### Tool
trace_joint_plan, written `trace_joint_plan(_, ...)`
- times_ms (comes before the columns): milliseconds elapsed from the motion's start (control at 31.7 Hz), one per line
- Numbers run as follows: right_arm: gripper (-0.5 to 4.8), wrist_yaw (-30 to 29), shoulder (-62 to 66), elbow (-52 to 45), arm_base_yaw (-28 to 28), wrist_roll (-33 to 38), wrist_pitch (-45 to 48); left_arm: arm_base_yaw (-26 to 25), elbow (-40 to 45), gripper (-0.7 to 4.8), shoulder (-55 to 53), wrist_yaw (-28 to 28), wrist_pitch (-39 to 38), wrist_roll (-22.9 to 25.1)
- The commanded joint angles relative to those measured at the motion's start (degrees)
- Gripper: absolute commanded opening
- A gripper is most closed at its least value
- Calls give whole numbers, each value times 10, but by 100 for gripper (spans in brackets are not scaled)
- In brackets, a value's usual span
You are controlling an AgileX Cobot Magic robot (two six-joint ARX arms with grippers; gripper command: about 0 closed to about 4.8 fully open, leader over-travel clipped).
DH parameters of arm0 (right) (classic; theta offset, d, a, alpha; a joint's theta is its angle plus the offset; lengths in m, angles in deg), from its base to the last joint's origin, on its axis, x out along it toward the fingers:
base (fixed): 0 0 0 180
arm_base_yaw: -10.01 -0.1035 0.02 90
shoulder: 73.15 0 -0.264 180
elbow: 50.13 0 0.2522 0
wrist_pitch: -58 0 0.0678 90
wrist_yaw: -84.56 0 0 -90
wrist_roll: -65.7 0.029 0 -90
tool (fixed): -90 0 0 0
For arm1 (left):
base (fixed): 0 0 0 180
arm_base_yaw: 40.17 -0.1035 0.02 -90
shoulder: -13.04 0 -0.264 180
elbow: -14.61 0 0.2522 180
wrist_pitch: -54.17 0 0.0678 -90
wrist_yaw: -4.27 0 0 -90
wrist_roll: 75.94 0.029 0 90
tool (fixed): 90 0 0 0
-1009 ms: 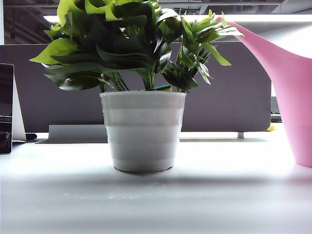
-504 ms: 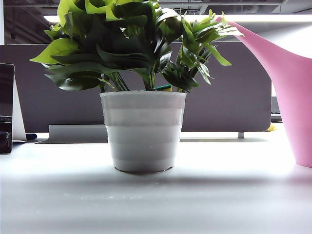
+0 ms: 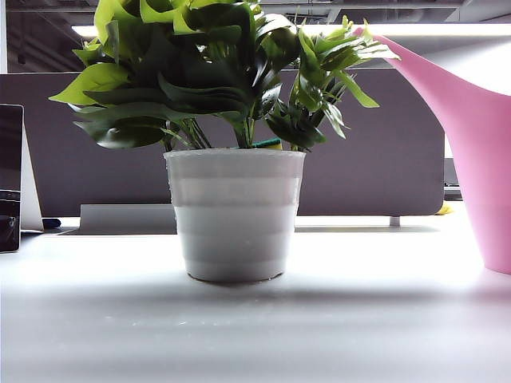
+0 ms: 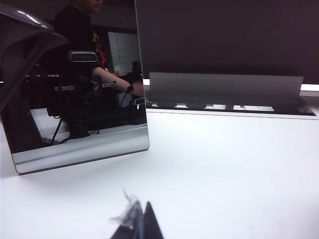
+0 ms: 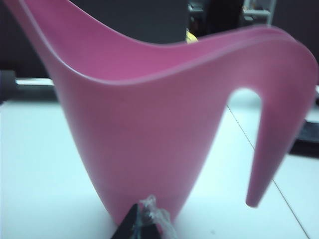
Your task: Pick up the watering can from the table, water the potted plant, and put the can back.
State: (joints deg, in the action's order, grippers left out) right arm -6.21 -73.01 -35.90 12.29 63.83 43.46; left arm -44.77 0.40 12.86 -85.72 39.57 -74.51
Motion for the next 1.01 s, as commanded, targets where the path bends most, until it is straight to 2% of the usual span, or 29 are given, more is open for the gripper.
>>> trace_joint_plan(32, -6, 22, 0, -1, -14, -5, 11, -1, 0, -5, -1, -2, 4, -2)
trace_joint_plan(1009, -6, 21, 0, -1, -12, 3, 26, -1, 0, -5, -1, -2, 4, -2)
